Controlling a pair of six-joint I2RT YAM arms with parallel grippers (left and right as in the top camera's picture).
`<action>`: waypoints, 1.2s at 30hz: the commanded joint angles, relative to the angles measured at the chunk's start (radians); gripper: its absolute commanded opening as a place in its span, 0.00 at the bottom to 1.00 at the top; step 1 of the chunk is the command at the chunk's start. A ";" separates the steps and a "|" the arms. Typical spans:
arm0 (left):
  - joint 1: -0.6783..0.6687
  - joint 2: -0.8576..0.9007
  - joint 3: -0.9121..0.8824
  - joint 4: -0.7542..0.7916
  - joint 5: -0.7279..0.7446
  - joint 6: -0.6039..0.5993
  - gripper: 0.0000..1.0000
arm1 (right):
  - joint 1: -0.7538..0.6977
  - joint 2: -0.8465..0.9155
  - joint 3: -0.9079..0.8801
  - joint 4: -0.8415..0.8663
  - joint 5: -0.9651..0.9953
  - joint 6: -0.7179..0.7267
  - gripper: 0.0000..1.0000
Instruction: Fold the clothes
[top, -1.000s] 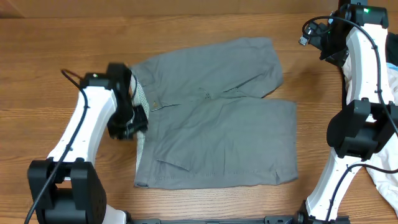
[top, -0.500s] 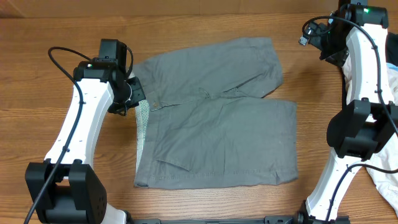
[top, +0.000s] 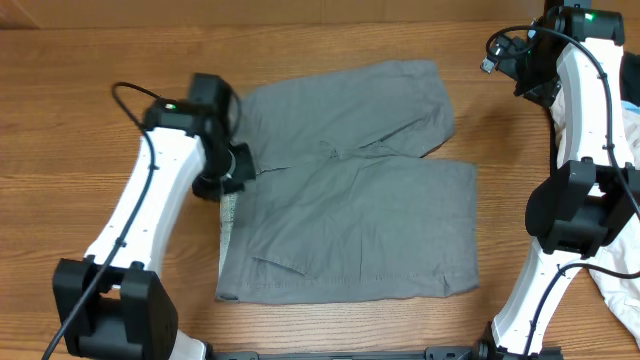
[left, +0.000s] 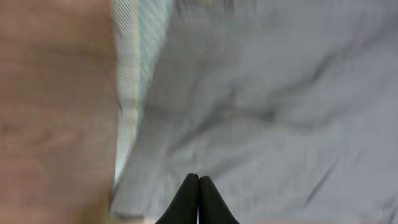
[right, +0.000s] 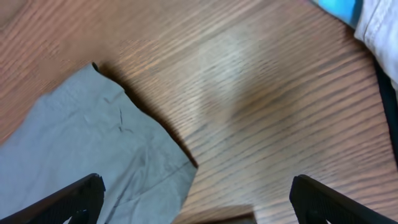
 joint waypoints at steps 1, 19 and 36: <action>-0.082 -0.097 0.010 -0.067 -0.006 0.024 0.04 | 0.003 -0.032 0.021 0.036 -0.039 0.012 1.00; -0.263 -0.362 -0.027 -0.209 -0.120 -0.143 0.09 | -0.002 -0.041 0.013 -0.403 -0.117 -0.011 0.47; -0.261 -0.350 -0.317 0.058 -0.047 -0.199 0.32 | 0.039 -0.665 -0.860 -0.208 -0.117 0.171 0.45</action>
